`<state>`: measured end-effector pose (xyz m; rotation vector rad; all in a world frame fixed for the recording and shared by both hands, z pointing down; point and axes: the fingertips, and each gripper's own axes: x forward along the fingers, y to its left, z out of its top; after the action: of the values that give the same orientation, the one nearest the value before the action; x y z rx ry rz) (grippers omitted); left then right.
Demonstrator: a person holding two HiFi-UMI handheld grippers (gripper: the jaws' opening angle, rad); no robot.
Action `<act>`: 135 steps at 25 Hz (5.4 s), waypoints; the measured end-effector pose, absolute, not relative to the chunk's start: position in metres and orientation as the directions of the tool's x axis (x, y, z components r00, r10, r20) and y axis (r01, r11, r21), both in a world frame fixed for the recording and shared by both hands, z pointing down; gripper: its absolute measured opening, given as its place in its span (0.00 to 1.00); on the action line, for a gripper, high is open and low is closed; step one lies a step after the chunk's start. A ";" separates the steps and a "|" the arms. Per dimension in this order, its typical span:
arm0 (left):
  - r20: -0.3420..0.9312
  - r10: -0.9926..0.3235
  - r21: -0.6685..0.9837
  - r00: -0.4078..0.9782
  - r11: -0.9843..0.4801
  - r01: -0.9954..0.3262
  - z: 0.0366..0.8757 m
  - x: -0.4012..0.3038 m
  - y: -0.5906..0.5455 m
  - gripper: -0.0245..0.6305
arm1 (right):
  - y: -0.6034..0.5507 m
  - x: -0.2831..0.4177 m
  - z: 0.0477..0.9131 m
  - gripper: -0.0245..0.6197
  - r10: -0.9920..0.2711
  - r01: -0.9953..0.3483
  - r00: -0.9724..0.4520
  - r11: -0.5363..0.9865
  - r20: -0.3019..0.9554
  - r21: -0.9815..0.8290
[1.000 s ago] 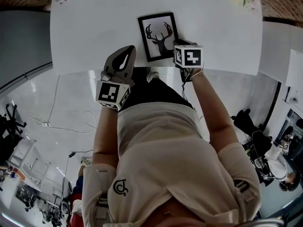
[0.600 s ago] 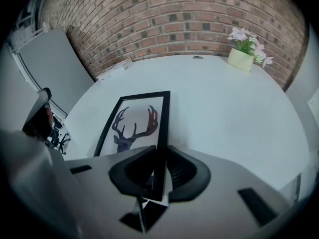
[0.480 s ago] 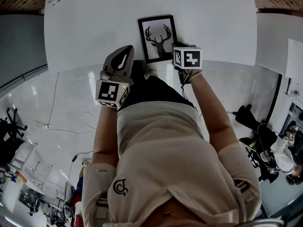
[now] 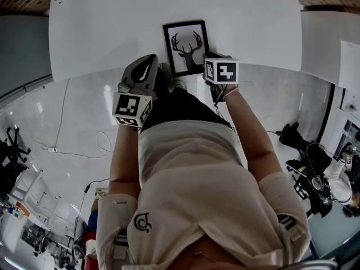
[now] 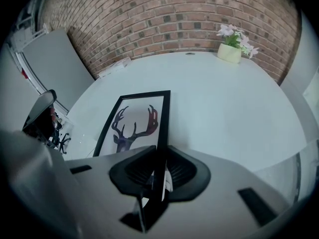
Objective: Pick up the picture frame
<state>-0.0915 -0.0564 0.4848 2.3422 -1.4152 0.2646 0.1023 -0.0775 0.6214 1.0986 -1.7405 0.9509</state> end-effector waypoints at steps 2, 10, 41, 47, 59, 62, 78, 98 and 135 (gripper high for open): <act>0.363 -0.803 0.240 0.472 -0.409 -0.880 0.489 -0.088 -0.050 0.06 | -0.071 0.106 0.622 0.16 -0.289 -0.933 -0.257 0.323 0.922 -0.159; 0.418 -0.749 0.263 0.514 -0.442 -0.858 0.516 -0.066 -0.020 0.06 | -0.044 0.115 0.623 0.16 -0.278 -0.938 -0.280 0.286 0.919 -0.199; 0.072 -0.480 0.991 0.874 -0.063 -0.117 0.622 0.038 -0.007 0.41 | -0.032 0.124 0.621 0.16 -0.302 -0.937 -0.306 0.262 0.903 -0.230; 0.051 -0.472 0.994 0.880 -0.057 -0.089 0.619 0.052 -0.016 0.26 | -0.031 0.124 0.621 0.16 -0.297 -0.930 -0.328 0.267 0.897 -0.252; 0.036 -0.532 0.997 0.846 -0.040 -0.068 0.608 0.051 -0.017 0.08 | -0.034 0.123 0.615 0.16 -0.324 -0.910 -0.369 0.318 0.871 -0.267; 0.053 -0.554 0.992 0.831 -0.067 -0.108 0.598 0.049 -0.015 0.07 | -0.033 0.121 0.606 0.16 -0.341 -0.893 -0.390 0.366 0.856 -0.262; 0.264 -0.683 0.822 0.681 -0.211 -0.530 0.534 -0.013 -0.048 0.07 | -0.074 0.094 0.540 0.06 -0.477 -0.868 -0.459 0.422 0.750 -0.262; 0.139 -0.905 0.208 0.403 -0.371 -0.905 0.375 -0.111 -0.123 0.07 | -0.161 0.036 0.413 0.05 -0.713 -0.821 -0.540 0.563 0.448 -0.094; -0.045 -0.954 -0.079 0.296 -0.292 -0.953 0.243 -0.191 -0.186 0.07 | -0.228 -0.017 0.277 0.05 -0.812 -0.814 -0.578 0.581 0.079 0.011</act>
<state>-0.1906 -0.1860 0.2434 2.5999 -1.9199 0.0167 -0.0166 -0.2284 0.2769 1.4046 -2.7260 0.0409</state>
